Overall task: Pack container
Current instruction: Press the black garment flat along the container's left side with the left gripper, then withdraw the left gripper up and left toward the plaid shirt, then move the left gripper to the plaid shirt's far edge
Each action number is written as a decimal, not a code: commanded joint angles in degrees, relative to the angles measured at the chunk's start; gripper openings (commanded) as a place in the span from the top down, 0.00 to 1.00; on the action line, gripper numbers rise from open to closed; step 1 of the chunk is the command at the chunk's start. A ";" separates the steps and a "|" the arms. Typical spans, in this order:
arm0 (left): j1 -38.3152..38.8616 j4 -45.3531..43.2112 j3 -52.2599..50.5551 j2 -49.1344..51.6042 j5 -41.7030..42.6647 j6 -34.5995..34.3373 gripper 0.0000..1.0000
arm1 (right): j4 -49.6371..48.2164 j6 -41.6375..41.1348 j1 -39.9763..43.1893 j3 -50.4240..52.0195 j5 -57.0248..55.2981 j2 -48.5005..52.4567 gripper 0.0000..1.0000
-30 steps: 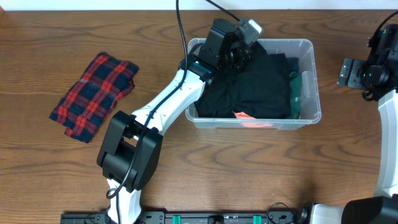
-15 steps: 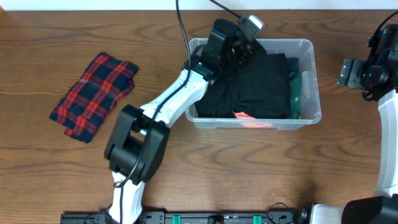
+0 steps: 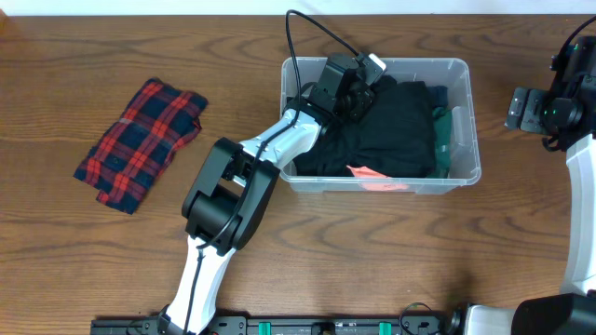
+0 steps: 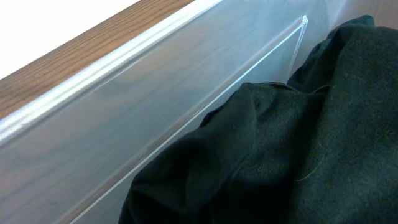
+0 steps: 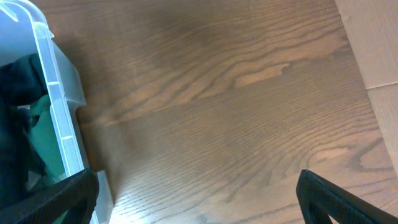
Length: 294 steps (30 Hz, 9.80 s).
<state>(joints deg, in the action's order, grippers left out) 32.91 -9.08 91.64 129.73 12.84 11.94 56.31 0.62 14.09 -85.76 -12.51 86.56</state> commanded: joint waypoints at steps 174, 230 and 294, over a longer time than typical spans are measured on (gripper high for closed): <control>-18.18 36.81 -0.59 -27.87 -12.46 -11.89 0.23 | 0.09 -0.59 0.11 -0.37 -0.76 0.07 0.01; -65.24 52.43 -2.60 -7.80 -20.76 -18.40 0.90 | 0.07 -0.59 0.11 -0.37 -0.76 0.07 0.01; -57.35 56.57 -2.49 -27.63 11.26 -11.32 0.16 | 0.07 -0.59 0.11 -0.37 -0.76 0.07 0.01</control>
<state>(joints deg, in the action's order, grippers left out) -24.32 48.14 89.23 100.71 29.28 -5.54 56.31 0.62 14.09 -85.76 -12.51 86.56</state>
